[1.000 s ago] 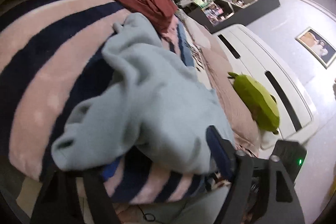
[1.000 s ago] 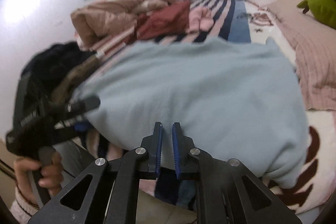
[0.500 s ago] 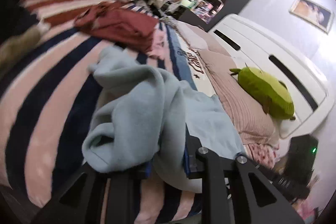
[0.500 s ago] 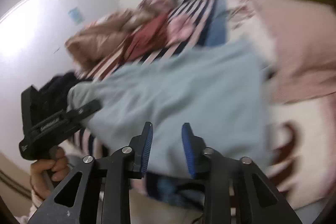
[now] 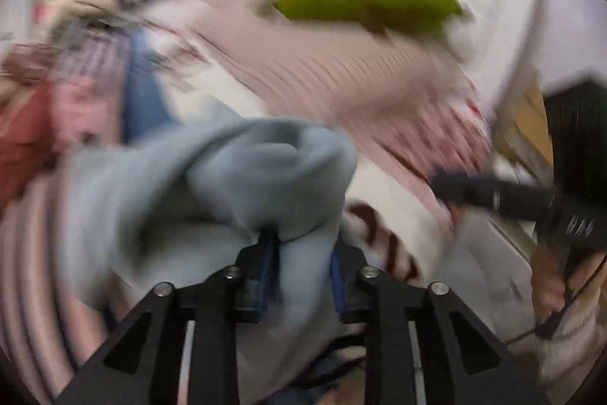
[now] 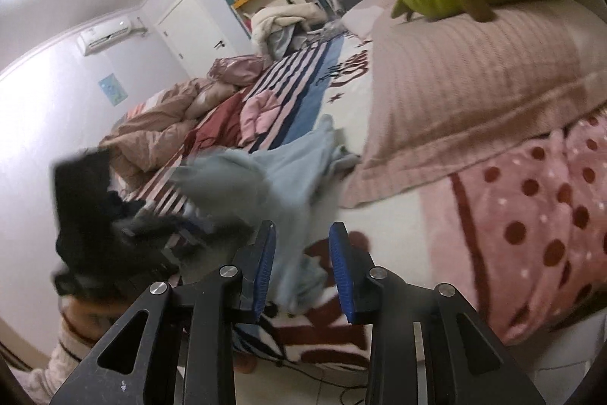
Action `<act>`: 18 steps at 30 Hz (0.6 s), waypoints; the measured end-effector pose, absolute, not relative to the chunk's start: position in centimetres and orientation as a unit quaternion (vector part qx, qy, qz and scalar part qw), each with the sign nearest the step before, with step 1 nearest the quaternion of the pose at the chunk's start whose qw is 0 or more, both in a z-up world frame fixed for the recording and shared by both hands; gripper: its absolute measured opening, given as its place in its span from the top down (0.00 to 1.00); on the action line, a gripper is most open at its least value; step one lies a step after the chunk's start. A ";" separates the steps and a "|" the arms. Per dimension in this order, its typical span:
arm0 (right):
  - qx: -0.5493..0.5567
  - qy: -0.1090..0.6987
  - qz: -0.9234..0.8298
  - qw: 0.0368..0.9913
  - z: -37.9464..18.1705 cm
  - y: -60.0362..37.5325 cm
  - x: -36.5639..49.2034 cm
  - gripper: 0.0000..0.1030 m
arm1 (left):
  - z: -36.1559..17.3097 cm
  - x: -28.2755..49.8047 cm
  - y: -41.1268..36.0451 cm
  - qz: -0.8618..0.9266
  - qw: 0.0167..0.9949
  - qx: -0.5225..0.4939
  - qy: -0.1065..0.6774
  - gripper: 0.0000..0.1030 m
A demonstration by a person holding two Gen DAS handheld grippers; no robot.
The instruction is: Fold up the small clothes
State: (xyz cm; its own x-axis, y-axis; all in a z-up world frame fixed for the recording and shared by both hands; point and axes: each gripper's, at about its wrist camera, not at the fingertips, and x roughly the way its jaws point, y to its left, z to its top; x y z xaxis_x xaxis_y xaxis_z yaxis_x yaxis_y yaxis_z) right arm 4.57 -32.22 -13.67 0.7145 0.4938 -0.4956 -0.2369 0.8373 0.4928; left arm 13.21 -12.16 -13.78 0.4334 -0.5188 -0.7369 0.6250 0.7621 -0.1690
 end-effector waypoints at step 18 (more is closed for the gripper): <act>0.130 0.300 0.213 0.921 -11.8 -28.1 7.1 0.75 | -11.6 8.2 -2.7 -0.285 0.869 -0.022 0.403 0.26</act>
